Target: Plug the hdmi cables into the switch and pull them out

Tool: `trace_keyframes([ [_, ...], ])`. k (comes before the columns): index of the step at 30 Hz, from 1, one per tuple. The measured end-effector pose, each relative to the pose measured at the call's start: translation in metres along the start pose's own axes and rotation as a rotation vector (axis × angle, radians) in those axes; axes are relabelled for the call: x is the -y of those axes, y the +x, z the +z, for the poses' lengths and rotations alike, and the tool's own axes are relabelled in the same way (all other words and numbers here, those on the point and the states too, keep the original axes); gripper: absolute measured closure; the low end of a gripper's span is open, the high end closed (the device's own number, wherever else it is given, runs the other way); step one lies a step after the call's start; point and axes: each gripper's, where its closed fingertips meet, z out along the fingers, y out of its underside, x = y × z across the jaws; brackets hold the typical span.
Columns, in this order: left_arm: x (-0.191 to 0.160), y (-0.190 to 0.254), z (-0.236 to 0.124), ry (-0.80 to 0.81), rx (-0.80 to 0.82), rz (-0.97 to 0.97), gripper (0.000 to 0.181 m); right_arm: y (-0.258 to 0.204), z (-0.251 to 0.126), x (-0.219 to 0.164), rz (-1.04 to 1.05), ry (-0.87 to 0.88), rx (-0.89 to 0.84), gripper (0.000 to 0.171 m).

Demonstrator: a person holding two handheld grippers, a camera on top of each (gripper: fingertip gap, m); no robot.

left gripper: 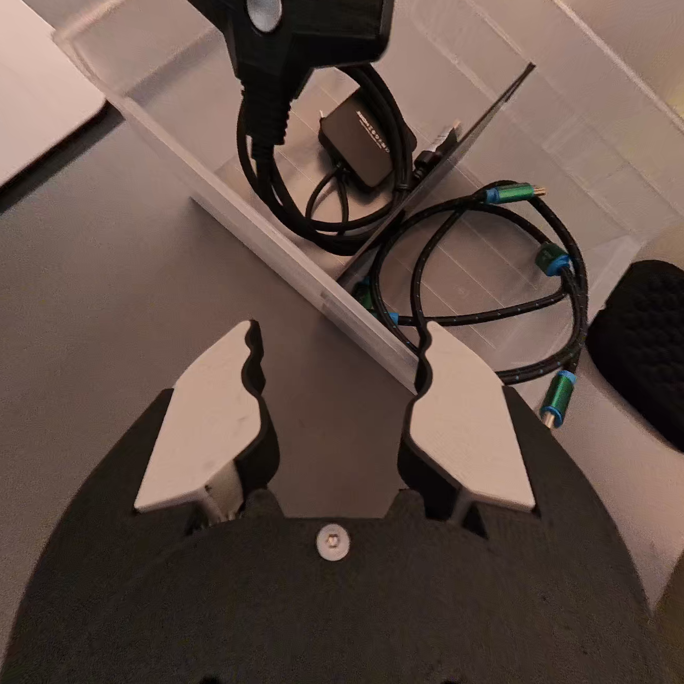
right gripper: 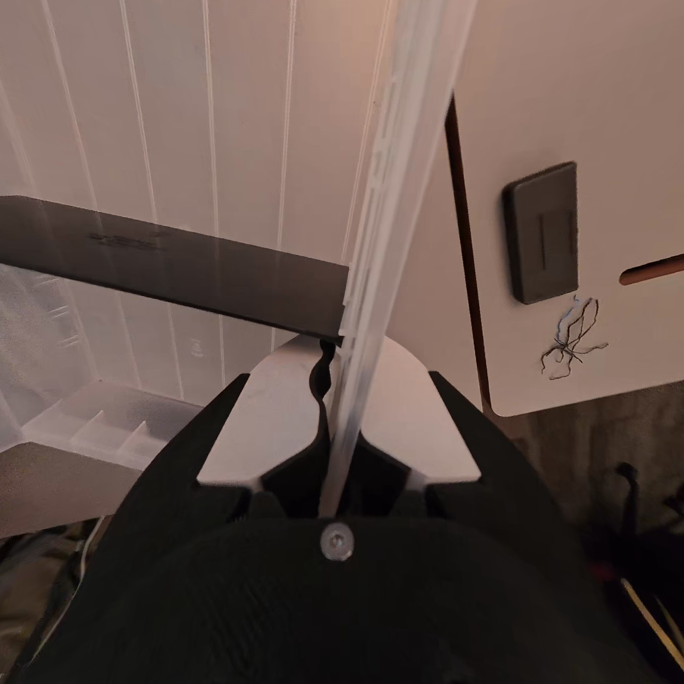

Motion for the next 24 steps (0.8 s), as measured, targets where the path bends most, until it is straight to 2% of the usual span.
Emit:
trace_keyframes([
  [2, -0.002, 0.006, 0.001, -0.029, -0.067, -0.02, 0.11, -0.001, 0.024, -0.009, -0.036, -0.069, -0.018, 0.165],
  [5, -0.007, 0.018, -0.003, -0.101, -0.195, -0.005, 0.149, -0.012, 0.055, -0.02, -0.093, -0.148, -0.021, 0.165],
  [8, -0.013, -0.008, -0.016, -0.147, -0.108, 0.054, 0.159, -0.029, 0.079, -0.026, -0.146, -0.194, -0.009, 0.165],
  [13, -0.037, -0.068, -0.049, -0.23, -0.068, -0.036, 0.169, -0.069, 0.104, -0.029, -0.2, -0.203, 0.07, 0.166],
  [17, -0.064, -0.138, -0.085, -0.274, 0.113, -0.108, 0.175, -0.101, 0.114, -0.032, -0.234, -0.206, 0.126, 0.165],
  [24, -0.137, -0.231, -0.165, -0.234, 0.181, -0.446, 0.174, -0.127, 0.123, -0.03, -0.322, -0.183, 0.122, 0.165],
])
